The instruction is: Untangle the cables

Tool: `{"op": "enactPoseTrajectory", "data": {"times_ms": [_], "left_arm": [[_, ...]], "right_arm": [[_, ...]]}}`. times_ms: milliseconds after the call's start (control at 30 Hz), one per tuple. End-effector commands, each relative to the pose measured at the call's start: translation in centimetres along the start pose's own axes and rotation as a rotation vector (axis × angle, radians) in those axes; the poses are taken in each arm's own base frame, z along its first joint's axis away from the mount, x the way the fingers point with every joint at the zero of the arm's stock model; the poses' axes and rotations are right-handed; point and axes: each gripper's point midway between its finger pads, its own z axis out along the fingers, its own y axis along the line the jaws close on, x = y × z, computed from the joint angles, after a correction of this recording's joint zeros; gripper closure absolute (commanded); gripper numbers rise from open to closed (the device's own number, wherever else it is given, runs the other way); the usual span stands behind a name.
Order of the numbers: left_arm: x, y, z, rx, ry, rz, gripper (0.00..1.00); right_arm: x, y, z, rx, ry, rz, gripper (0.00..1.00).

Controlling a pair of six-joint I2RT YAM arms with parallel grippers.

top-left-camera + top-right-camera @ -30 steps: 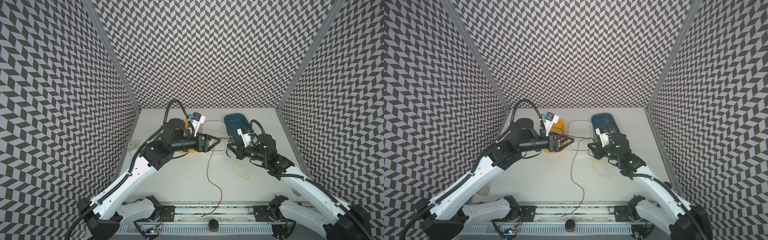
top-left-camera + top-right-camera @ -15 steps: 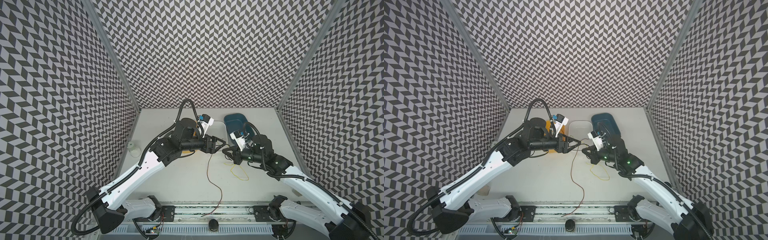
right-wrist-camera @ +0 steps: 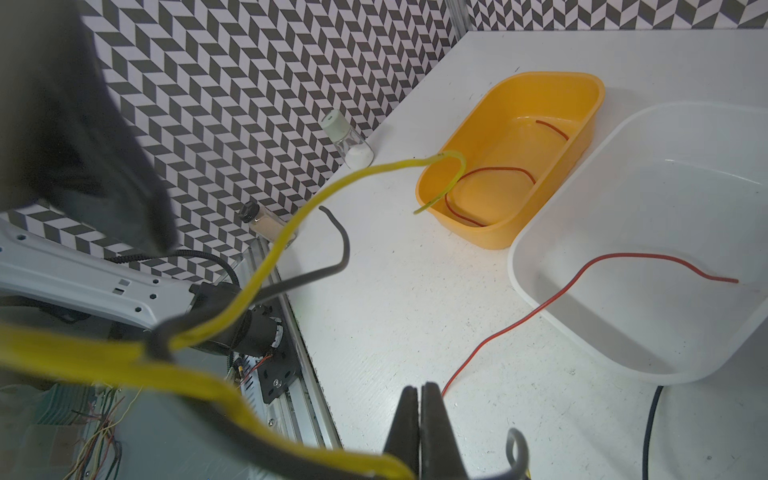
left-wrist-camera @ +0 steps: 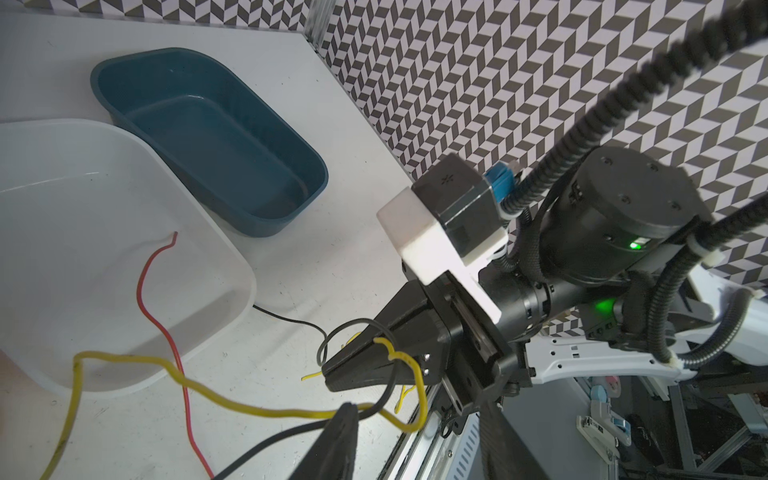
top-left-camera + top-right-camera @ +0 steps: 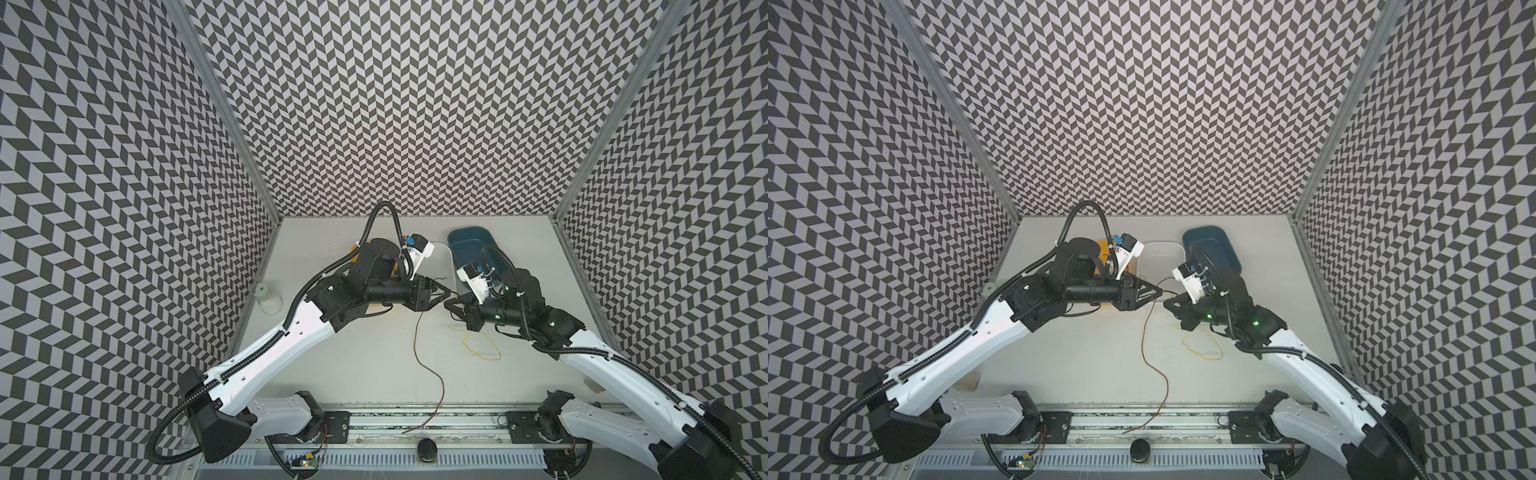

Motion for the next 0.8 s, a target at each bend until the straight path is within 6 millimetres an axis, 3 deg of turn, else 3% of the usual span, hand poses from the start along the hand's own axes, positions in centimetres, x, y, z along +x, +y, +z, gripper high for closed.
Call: {"op": "enactPoseTrajectory", "data": {"times_ms": [0, 100, 400, 500, 567, 667, 767], "left_arm": [[0.4, 0.3, -0.2, -0.036, 0.028, 0.029, 0.5], [0.4, 0.9, -0.2, -0.071, 0.03, 0.034, 0.53], [-1.0, -0.1, 0.2, -0.04, 0.009, 0.031, 0.54], [-0.8, -0.1, 0.3, -0.042, 0.015, 0.031, 0.69], [-0.6, 0.2, 0.3, -0.048, 0.018, 0.031, 0.72], [-0.1, 0.6, 0.3, -0.069, 0.036, 0.031, 0.71], [0.1, 1.0, 0.3, -0.091, 0.046, 0.038, 0.63]], "right_arm": [[-1.4, 0.7, -0.2, -0.006, -0.03, -0.052, 1.0], [-1.3, 0.7, -0.2, -0.005, -0.021, -0.058, 1.0], [-0.7, 1.2, 0.6, -0.021, 0.016, -0.065, 1.0], [-0.8, 1.1, 0.5, -0.013, 0.012, -0.069, 1.0], [-0.8, 1.0, 0.4, -0.007, 0.01, -0.072, 1.0], [-0.9, 1.0, 0.5, -0.008, 0.007, -0.073, 1.0], [-1.0, 1.1, 0.4, -0.009, 0.005, -0.073, 1.0]]}}
